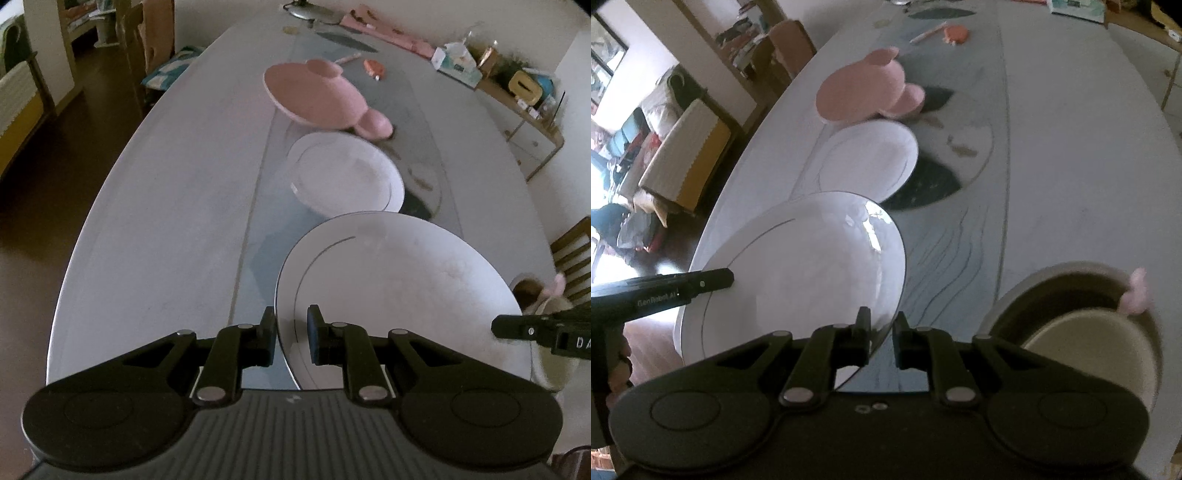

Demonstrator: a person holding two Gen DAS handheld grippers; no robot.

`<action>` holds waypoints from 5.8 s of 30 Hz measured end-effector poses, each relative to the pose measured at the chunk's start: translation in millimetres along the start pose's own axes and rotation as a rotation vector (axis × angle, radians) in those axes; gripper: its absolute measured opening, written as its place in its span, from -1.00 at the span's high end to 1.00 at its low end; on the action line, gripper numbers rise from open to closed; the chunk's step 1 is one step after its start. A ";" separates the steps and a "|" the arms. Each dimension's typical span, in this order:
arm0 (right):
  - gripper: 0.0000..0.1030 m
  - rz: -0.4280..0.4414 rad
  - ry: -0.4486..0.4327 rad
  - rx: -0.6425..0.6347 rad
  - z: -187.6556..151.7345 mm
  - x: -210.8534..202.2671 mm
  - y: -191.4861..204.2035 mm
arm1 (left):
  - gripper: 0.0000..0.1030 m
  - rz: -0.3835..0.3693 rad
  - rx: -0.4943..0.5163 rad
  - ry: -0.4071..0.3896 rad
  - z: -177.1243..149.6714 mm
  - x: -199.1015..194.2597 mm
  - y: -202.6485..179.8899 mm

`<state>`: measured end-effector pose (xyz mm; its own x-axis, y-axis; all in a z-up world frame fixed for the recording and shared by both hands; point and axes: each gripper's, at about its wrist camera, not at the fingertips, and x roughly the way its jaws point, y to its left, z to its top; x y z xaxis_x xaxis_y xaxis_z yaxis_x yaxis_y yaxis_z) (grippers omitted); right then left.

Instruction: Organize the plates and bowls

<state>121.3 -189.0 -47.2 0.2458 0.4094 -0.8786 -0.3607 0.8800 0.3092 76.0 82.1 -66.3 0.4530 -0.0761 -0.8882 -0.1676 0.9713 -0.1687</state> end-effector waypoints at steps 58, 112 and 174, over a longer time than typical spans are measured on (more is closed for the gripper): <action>0.33 -0.106 0.017 -0.085 -13.7 -2.5 18.0 | 0.69 -0.039 0.110 -0.017 -12.4 -0.9 4.2; 0.59 -0.051 0.133 -0.150 164.6 133.8 -28.9 | 0.48 0.018 -0.012 0.098 147.8 151.5 -0.9; 0.89 -0.010 0.077 -0.047 72.2 37.9 3.4 | 0.71 -0.024 0.039 0.053 71.0 27.2 -13.9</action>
<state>194.4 -153.2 -53.1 0.1803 0.3790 -0.9077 -0.4011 0.8709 0.2840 152.8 82.5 -57.7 0.4092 -0.1099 -0.9058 -0.1229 0.9770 -0.1741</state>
